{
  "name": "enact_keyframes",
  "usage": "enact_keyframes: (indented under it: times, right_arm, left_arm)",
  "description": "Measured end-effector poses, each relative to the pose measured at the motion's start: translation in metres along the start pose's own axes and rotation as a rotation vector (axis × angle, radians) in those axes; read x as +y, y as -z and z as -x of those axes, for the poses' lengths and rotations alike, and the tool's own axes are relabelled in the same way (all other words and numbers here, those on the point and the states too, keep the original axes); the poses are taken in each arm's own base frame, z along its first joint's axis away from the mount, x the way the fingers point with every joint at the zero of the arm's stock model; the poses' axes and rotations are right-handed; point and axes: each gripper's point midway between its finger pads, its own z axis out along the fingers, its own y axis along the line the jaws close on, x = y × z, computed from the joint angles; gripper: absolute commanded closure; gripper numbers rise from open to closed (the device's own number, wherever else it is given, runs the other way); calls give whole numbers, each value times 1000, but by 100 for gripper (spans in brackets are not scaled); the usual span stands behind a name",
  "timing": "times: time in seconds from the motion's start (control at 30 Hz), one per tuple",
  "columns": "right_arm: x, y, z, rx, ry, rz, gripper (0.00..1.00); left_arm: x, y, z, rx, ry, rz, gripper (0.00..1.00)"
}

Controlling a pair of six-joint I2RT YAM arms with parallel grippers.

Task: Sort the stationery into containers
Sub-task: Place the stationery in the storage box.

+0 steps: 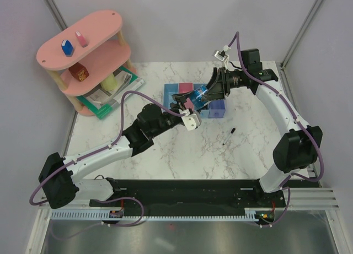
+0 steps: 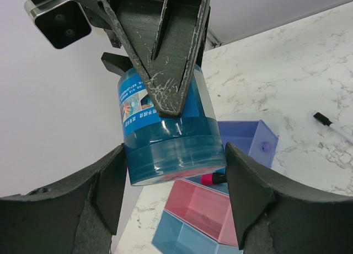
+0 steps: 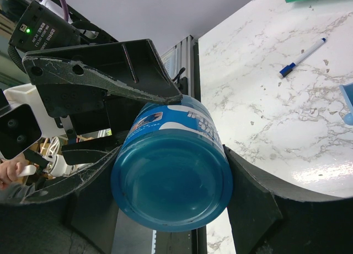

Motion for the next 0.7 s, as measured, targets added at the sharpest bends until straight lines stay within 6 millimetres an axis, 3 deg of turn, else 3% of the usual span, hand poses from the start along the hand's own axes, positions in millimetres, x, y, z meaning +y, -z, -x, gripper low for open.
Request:
enact_keyframes:
  times: [0.13, 0.3, 0.6, 0.7]
  right_arm:
    - [0, 0, 0, 0, -1, 0, 52]
    - [-2, -1, -1, 1, -7, 13, 33]
    - [-2, -1, -1, 2, -14, 24, 7]
    - [-2, 0, -1, 1, -18, 29, 3]
  left_arm:
    - [0, 0, 0, 1, 0, 1, 98]
    - [1, 0, -1, 4, 0, 3, 98]
    - [1, 2, -1, 10, 0, 6, 98]
    - [4, 3, 0, 10, 0, 16, 98]
